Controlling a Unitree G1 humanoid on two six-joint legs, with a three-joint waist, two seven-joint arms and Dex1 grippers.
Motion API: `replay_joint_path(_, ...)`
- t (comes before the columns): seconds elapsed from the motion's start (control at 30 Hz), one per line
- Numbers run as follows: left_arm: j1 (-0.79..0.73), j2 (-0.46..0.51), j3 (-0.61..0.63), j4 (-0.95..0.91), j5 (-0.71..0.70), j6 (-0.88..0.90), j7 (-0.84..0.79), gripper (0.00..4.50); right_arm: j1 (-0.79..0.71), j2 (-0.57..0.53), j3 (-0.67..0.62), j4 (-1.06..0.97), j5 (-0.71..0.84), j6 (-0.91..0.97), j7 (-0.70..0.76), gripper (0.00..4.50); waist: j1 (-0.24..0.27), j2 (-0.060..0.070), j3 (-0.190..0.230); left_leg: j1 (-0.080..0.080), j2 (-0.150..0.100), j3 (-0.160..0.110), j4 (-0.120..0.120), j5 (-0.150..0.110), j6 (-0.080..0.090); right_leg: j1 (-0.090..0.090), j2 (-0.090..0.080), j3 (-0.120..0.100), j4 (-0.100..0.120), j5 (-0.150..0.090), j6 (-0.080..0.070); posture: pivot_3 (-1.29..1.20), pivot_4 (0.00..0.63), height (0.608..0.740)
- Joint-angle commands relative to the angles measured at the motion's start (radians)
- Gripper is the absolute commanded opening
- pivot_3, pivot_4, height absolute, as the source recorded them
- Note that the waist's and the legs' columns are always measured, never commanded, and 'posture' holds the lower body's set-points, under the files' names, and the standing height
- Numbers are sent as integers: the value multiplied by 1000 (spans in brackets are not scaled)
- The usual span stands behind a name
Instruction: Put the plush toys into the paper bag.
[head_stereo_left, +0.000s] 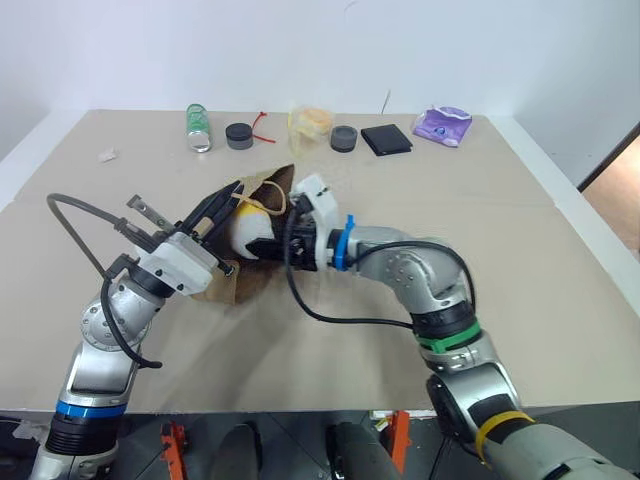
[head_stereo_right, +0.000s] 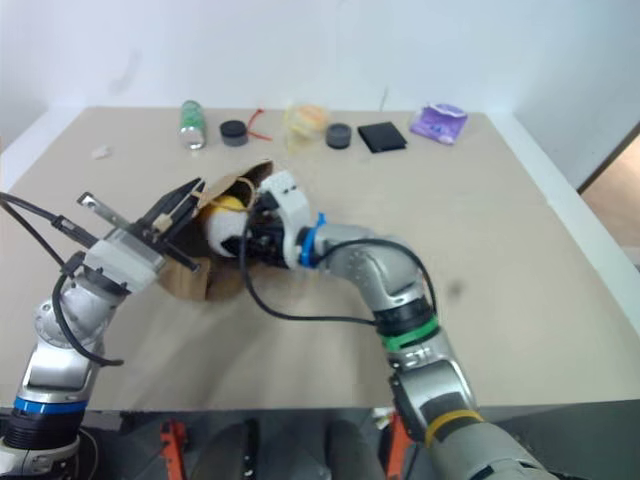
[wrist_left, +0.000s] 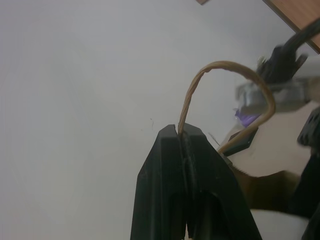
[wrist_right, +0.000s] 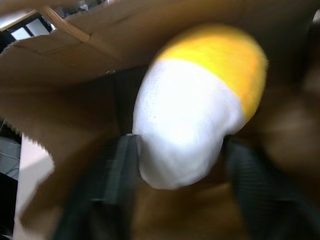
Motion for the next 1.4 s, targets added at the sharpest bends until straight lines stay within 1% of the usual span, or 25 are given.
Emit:
replay_joint_path(0.03,-14,0,23,-10,-6,-9,19,0,19,-107,-97,-123,61,15,70,4421,-1,0,0,0,0,0,0,0,0,0,0,0,0,0,0,0,150,740)
replay_joint_path(0.13,-19,-2,21,0,-7,-13,18,0,46,-241,-158,-140,64,32,97,4421,1,0,0,0,0,0,0,0,0,0,0,0,0,0,0,0,150,740)
replay_joint_path(0.23,-24,-3,19,10,-10,-18,17,0,69,-368,-178,-112,31,56,99,4421,1,0,0,0,0,0,1,0,0,0,-1,0,0,0,0,0,150,740)
replay_joint_path(0.33,-26,-3,18,16,-13,-21,16,0,83,-443,-175,-72,-8,77,76,4421,-3,0,0,1,0,1,0,0,0,0,0,1,0,0,0,0,150,740)
replay_joint_path(0.43,-30,-4,16,22,-14,-24,16,0,125,-526,-185,-54,-18,154,74,4421,-1,0,0,2,0,1,0,0,0,0,0,2,0,0,-1,0,150,740)
replay_joint_path(0.5,-31,-4,16,24,-15,-25,16,0,155,-545,-185,-70,-9,184,80,4421,0,0,0,2,0,2,0,0,0,0,0,3,0,0,0,0,150,740)
replay_joint_path(0.6,-36,-6,17,27,-15,-24,18,0,222,-563,-111,-73,-69,154,69,4421,-1,0,0,2,-1,4,0,0,0,0,0,5,0,0,1,0,150,740)
replay_joint_path(0.73,-37,-5,17,29,-15,-24,17,0,257,-529,-83,-38,-111,110,53,4421,-2,-1,0,4,0,6,1,0,0,0,0,7,0,1,2,0,150,740)
replay_joint_path(0.77,-38,-4,17,30,-16,-24,16,0,257,-523,-81,-34,-118,103,52,3939,-2,-1,0,5,0,6,1,0,0,1,0,7,0,1,2,0,150,740)
replay_joint_path(0.8,-37,-3,18,29,-16,-24,15,0,254,-516,-84,-32,-121,98,50,3910,-2,-1,0,6,0,6,1,0,0,2,0,7,0,1,2,0,150,740)
replay_joint_path(0.93,-36,0,21,30,-17,-24,14,0,247,-514,-93,-31,-132,85,61,2480,-1,-1,-1,6,0,7,3,0,0,3,0,8,0,2,3,0,150,740)
replay_joint_path(0.97,-37,1,22,32,-16,-24,14,0,246,-518,-95,-30,-133,82,66,2040,-1,-1,-1,6,0,7,3,0,0,3,0,8,0,2,3,0,150,740)
replay_joint_path(1.0,-37,0,22,31,-16,-23,15,0,248,-523,-98,-29,-135,79,71,1766,-1,-1,-1,6,0,7,3,0,0,3,0,9,0,2,3,0,150,740)
replay_joint_path(1.03,-37,0,21,30,-15,-23,15,0,250,-526,-101,-27,-138,73,73,1592,-1,-1,-1,6,0,7,3,0,0,3,0,9,0,2,3,0,150,740)
replay_joint_path(1.1,-41,-1,20,34,-15,-24,16,0,243,-521,-117,-23,-135,67,73,965,-1,-1,-1,6,0,8,2,0,0,2,0,9,0,2,3,0,150,740)
replay_joint_path(1.13,-43,-1,19,37,-15,-25,15,0,234,-512,-130,-28,-130,54,72,545,-1,-1,-1,6,0,8,2,0,0,2,0,9,0,2,3,0,150,740)
replay_joint_path(1.2,-46,-1,18,41,-15,-27,15,0,214,-478,-167,-42,-100,38,74,135,-1,-1,0,6,0,8,2,0,0,2,0,9,0,2,3,0,150,740)
replay_joint_path(1.23,-48,-1,18,41,-16,-27,14,0,194,-435,-212,-79,-40,27,88,44,-4,-1,0,6,0,8,2,0,0,2,0,9,0,3,4,0,150,740)
replay_joint_path(1.3,-49,0,18,42,-17,-29,13,0,149,-349,-290,-153,84,37,109,15,-6,-1,0,6,0,9,2,0,0,0,1,11,0,4,3,0,150,740)
replay_joint_path(1.4,-51,0,17,46,-18,-32,12,0,95,-242,-302,-227,196,77,94,14,-7,0,1,6,0,7,2,0,0,-1,5,13,1,6,3,0,150,740)
